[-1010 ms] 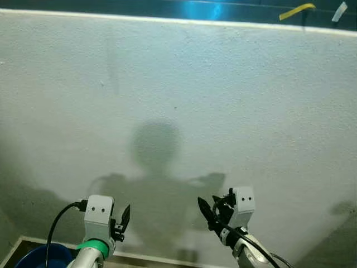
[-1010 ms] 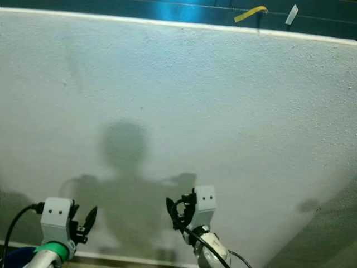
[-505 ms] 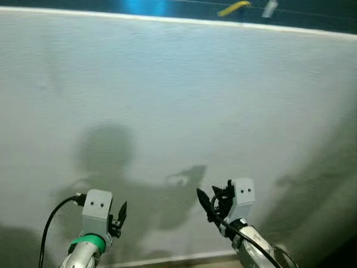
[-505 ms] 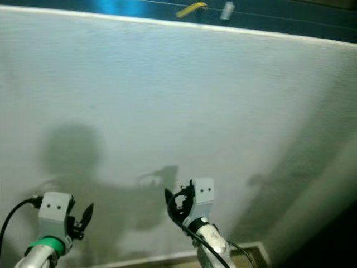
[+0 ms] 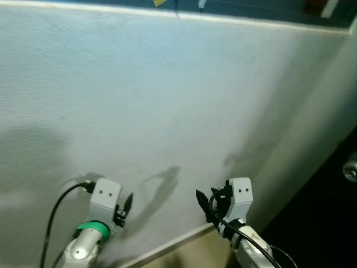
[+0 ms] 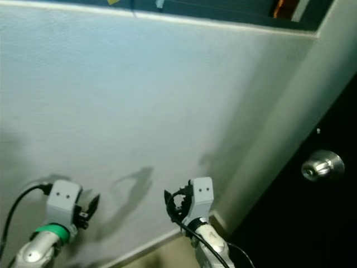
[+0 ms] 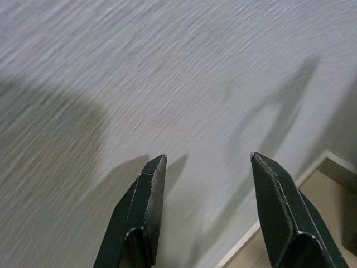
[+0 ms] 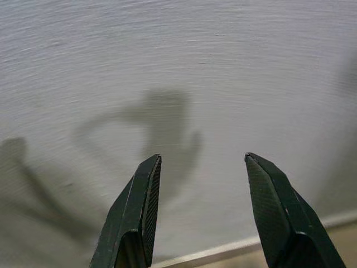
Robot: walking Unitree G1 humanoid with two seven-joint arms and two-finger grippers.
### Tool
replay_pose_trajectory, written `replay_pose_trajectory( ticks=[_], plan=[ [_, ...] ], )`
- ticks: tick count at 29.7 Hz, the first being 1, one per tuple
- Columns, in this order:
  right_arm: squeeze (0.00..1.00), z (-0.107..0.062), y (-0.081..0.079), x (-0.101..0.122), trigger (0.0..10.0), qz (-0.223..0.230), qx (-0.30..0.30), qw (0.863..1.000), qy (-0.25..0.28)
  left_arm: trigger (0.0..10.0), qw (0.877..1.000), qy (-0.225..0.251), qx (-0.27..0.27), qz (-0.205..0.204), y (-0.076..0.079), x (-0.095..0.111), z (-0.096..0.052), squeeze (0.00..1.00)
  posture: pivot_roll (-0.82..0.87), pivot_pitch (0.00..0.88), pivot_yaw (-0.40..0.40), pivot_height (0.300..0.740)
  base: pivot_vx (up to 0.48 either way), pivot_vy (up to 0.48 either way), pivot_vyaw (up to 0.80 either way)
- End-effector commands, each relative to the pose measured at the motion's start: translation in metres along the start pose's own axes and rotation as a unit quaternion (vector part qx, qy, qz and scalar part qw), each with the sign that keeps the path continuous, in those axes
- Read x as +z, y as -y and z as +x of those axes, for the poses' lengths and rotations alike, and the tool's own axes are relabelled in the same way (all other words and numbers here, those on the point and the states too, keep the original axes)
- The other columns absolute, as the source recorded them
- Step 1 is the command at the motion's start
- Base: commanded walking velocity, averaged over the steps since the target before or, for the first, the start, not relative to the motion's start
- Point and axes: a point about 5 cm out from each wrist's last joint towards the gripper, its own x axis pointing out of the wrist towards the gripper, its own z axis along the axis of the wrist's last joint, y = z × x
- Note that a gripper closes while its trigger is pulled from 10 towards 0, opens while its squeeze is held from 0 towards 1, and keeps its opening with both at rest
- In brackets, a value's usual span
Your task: Clothes washing
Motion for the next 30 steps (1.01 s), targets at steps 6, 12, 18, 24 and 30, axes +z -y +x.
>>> replay_pose_trajectory(
  ticks=[6, 12, 18, 24, 30],
  plan=[
    [0.0, -0.002, 0.011, 0.002, 10.0, -0.016, -0.028, 0.999, 0.007, 10.0, 1.0, 0.002, -0.019, -0.006, 0.01, 0.004, 0.006, 0.0, -0.03, 0.021, -0.039, 0.74, 0.0, 0.0, -0.8],
    [0.0, 0.007, 0.008, 0.002, 10.0, -0.002, -0.027, 1.0, 0.006, 10.0, 0.999, 0.002, -0.001, -0.036, 0.013, 0.007, 0.011, 0.0, -0.02, 0.028, -0.045, 0.74, 0.0, 0.0, -0.8],
    [0.0, 0.009, 0.005, 0.003, 10.0, -0.006, -0.024, 1.0, 0.01, 10.0, 0.999, 0.008, 0.005, -0.04, 0.012, 0.007, 0.012, 0.0, -0.02, 0.023, -0.039, 0.74, 0.0, 0.0, -0.8],
    [0.0, 0.009, 0.005, 0.001, 10.0, -0.011, -0.024, 1.0, 0.011, 10.0, 0.999, 0.028, 0.018, -0.038, 0.009, 0.012, 0.011, 0.0, -0.01, 0.022, -0.035, 0.74, 0.0, 0.0, -0.8],
    [0.0, 0.011, 0.005, 0.002, 10.0, -0.024, -0.023, 0.999, 0.012, 10.0, 0.999, 0.018, 0.017, -0.047, 0.01, 0.009, 0.009, 0.0, -0.02, 0.024, -0.035, 0.74, 0.0, 0.0, -0.8]
  ],
)
